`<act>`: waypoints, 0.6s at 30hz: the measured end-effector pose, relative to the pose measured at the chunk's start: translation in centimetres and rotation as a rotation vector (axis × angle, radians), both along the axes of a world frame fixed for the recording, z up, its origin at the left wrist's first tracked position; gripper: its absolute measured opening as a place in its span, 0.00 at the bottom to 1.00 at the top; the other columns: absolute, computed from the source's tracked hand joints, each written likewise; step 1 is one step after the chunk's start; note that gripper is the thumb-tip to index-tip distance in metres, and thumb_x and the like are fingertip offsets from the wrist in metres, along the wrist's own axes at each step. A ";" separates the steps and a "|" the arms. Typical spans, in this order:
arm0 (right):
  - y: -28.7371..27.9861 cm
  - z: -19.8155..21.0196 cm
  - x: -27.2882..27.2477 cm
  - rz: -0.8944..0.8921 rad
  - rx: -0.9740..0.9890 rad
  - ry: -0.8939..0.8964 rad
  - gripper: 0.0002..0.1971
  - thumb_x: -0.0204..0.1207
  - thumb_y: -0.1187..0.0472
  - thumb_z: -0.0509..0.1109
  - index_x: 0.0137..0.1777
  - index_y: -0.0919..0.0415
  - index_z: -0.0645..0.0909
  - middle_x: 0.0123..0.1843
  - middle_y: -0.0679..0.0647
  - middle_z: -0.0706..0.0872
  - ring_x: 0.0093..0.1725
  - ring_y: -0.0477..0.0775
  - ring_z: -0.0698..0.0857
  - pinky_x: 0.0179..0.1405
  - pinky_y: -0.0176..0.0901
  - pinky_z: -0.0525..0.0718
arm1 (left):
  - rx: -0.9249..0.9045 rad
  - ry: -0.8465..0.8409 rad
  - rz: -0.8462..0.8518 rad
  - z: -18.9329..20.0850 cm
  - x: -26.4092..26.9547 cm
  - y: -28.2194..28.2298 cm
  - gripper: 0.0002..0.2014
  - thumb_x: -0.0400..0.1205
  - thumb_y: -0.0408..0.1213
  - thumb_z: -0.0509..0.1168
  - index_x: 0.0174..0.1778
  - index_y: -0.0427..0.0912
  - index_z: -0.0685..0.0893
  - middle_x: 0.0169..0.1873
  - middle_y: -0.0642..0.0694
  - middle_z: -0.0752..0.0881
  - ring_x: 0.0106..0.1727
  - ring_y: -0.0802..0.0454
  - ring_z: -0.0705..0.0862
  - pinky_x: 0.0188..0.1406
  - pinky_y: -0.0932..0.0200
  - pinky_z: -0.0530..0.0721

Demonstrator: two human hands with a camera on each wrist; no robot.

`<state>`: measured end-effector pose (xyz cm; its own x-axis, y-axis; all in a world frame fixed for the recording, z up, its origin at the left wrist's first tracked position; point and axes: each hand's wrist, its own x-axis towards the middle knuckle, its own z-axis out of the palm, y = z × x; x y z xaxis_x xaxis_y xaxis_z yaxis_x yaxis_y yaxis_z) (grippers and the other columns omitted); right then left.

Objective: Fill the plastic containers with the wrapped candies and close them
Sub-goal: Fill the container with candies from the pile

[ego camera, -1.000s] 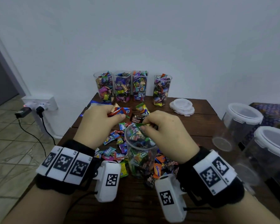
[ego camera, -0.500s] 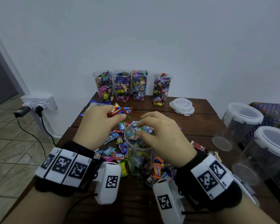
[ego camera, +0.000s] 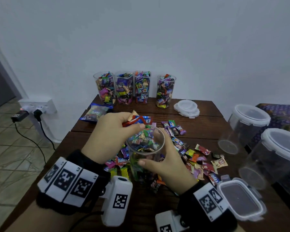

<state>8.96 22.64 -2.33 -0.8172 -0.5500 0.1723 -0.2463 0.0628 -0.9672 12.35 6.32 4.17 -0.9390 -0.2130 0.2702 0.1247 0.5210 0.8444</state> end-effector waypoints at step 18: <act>0.3 -0.4 -0.2 -0.044 -0.016 0.044 0.37 0.66 0.67 0.80 0.67 0.39 0.66 0.60 0.28 0.77 0.59 0.22 0.77 0.52 0.17 0.73 | -0.086 0.033 -0.022 -0.5 -0.3 0.3 0.07 0.77 0.44 0.70 0.49 0.61 0.87 0.40 0.59 0.89 0.45 0.68 0.85 0.52 0.62 0.84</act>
